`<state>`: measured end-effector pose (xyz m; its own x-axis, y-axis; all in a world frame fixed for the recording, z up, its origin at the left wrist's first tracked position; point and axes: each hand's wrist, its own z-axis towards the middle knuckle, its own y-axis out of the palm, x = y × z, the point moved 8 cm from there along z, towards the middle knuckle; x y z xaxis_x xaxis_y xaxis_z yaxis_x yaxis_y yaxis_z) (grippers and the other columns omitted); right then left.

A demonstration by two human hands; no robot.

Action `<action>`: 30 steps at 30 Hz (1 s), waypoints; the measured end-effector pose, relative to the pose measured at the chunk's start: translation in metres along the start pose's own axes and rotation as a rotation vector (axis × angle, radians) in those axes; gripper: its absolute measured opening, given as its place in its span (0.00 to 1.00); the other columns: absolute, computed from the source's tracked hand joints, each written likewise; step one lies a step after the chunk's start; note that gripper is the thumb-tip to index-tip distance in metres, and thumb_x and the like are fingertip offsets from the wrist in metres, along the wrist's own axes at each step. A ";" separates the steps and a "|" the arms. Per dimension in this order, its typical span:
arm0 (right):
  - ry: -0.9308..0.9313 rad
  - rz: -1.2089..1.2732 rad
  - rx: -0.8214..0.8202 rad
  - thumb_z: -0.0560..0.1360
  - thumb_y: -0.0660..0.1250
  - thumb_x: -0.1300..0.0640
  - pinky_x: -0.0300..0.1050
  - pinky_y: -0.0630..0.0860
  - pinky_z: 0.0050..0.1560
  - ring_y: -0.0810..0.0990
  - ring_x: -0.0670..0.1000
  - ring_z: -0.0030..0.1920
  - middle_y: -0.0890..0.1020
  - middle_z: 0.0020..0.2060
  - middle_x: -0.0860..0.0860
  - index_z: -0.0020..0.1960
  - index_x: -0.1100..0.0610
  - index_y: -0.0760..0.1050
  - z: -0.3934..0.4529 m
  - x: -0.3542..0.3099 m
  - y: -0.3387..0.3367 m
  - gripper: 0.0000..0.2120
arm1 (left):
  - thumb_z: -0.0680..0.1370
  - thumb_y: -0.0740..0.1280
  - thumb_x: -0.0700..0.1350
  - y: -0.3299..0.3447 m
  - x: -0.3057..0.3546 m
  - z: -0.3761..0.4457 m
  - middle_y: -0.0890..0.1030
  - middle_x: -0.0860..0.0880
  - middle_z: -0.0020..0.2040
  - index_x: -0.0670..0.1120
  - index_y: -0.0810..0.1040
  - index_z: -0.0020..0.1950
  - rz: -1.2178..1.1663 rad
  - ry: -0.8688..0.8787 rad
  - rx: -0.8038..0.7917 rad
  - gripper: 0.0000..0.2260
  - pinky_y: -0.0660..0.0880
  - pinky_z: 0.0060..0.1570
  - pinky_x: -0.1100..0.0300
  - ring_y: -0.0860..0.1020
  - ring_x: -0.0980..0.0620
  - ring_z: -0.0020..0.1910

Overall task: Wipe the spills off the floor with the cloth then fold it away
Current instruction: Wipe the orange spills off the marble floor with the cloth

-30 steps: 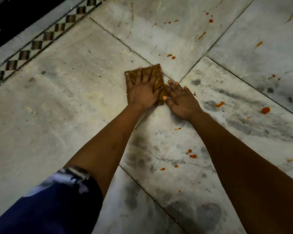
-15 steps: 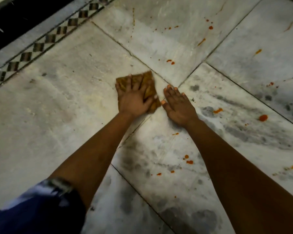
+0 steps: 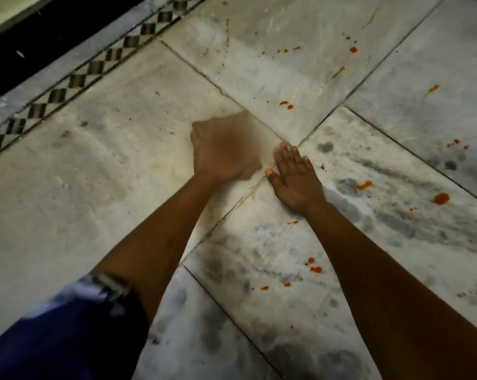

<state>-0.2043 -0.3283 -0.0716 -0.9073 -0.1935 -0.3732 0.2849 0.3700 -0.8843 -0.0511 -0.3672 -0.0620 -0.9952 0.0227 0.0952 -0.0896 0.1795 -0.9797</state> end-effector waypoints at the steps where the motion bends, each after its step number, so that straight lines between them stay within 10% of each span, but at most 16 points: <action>1: -0.002 -0.003 0.004 0.82 0.48 0.46 0.46 0.38 0.73 0.41 0.49 0.76 0.44 0.77 0.50 0.77 0.53 0.44 0.000 0.000 0.000 0.28 | 0.71 0.51 0.70 0.002 0.003 -0.018 0.56 0.50 0.77 0.59 0.52 0.76 0.007 0.088 0.020 0.35 0.49 0.66 0.34 0.50 0.42 0.76; 4: -0.007 -0.020 0.020 0.81 0.48 0.45 0.46 0.38 0.73 0.40 0.49 0.76 0.43 0.77 0.50 0.77 0.53 0.43 -0.002 0.001 0.001 0.28 | 0.68 0.52 0.69 0.005 -0.029 -0.071 0.63 0.52 0.75 0.61 0.61 0.73 -0.042 0.197 0.137 0.33 0.55 0.64 0.38 0.58 0.43 0.74; 11: 0.023 -0.037 -0.015 0.81 0.48 0.43 0.47 0.37 0.74 0.38 0.50 0.76 0.40 0.76 0.51 0.77 0.54 0.41 -0.002 -0.001 0.003 0.31 | 0.73 0.60 0.61 -0.009 -0.098 -0.038 0.58 0.51 0.76 0.55 0.59 0.75 -0.155 -0.281 0.120 0.31 0.55 0.65 0.36 0.54 0.44 0.75; 30: 0.120 0.044 0.069 0.81 0.48 0.43 0.49 0.41 0.74 0.43 0.50 0.76 0.44 0.77 0.52 0.77 0.54 0.41 -0.076 -0.015 -0.056 0.31 | 0.66 0.63 0.61 -0.056 -0.061 -0.130 0.80 0.48 0.58 0.58 0.71 0.67 -0.623 -0.224 0.108 0.29 0.73 0.50 0.53 0.77 0.43 0.57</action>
<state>-0.2304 -0.2776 0.0044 -0.9227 -0.0670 -0.3796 0.3420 0.3119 -0.8864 0.0194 -0.2506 0.0105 -0.7390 -0.2602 0.6214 -0.6421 -0.0071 -0.7666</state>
